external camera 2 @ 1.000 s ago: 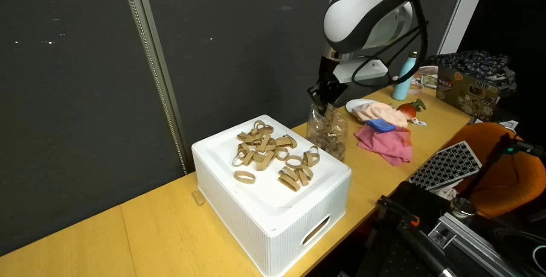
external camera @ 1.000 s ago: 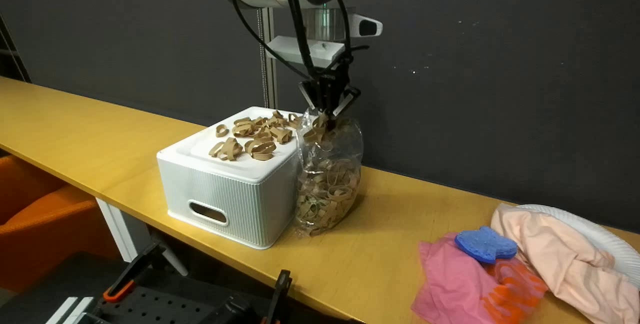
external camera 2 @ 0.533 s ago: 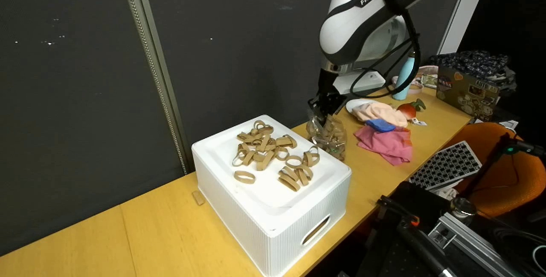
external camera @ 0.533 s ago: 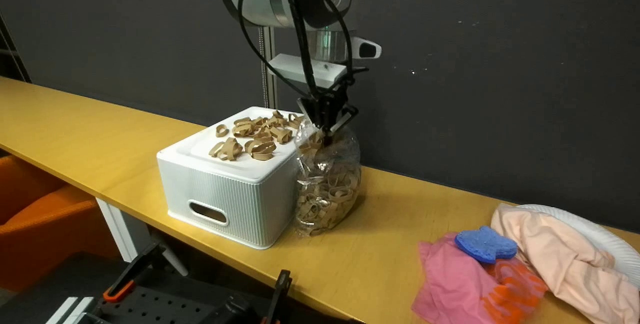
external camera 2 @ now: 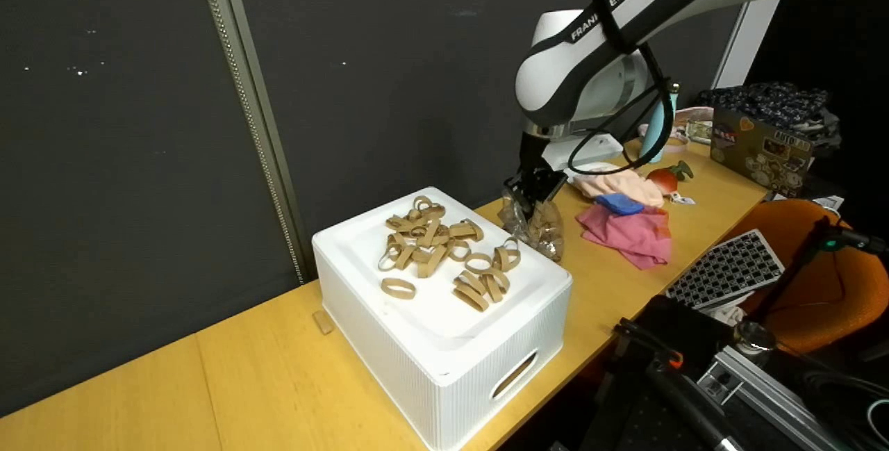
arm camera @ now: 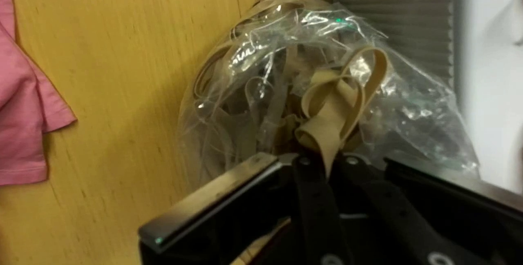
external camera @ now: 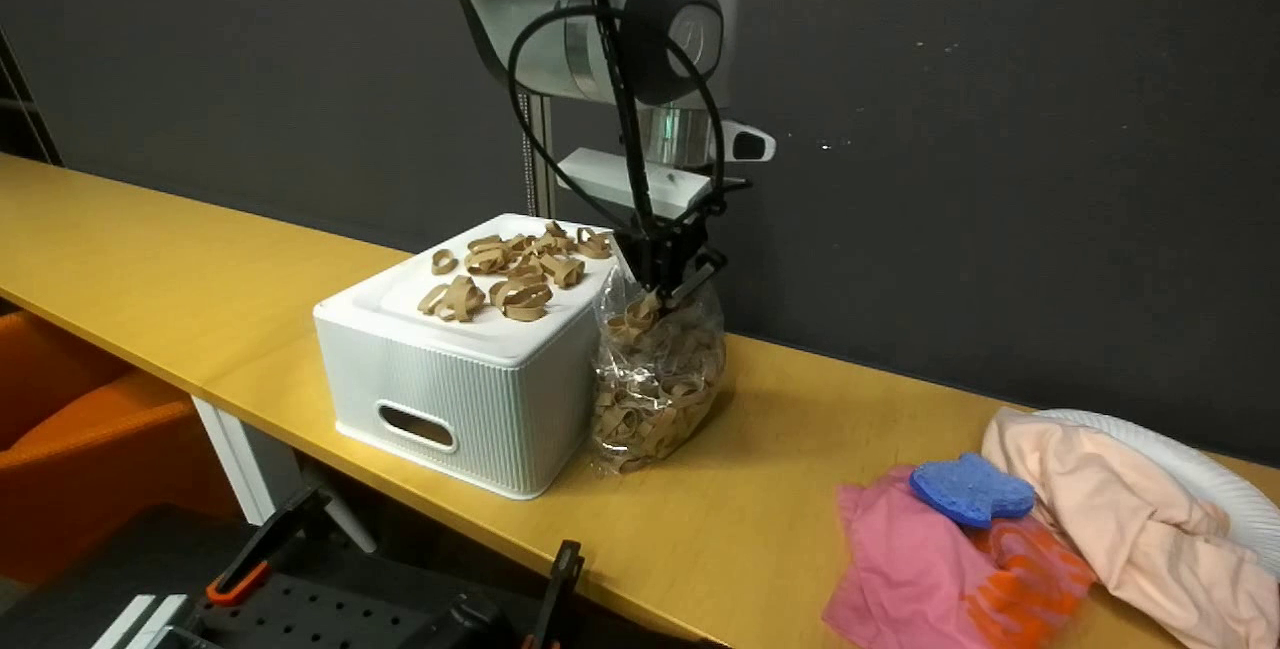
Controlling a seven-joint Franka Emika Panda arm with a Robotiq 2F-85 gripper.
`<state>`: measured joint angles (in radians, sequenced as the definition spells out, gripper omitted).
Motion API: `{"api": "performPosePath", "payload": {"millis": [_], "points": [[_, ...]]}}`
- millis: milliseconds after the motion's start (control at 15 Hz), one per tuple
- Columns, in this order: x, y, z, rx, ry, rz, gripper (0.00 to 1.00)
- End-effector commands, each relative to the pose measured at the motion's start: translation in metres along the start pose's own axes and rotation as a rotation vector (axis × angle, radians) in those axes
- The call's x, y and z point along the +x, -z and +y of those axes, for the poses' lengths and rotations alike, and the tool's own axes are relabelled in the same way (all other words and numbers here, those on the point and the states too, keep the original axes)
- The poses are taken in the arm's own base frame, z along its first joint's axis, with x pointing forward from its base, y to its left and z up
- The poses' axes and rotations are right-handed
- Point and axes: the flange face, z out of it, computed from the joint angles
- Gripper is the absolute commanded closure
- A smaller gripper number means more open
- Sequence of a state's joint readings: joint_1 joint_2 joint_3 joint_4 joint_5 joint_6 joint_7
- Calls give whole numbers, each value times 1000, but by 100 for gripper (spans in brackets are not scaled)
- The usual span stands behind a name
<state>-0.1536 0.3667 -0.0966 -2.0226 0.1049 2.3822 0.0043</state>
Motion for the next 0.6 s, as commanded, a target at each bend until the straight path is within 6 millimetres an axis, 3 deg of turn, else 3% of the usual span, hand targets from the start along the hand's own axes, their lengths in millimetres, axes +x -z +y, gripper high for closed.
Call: {"api": "performPosePath", "payload": {"millis": [0,533], "points": [[7,7,1,15,10,18,65],[11,43,2,16,11,77,9]]}}
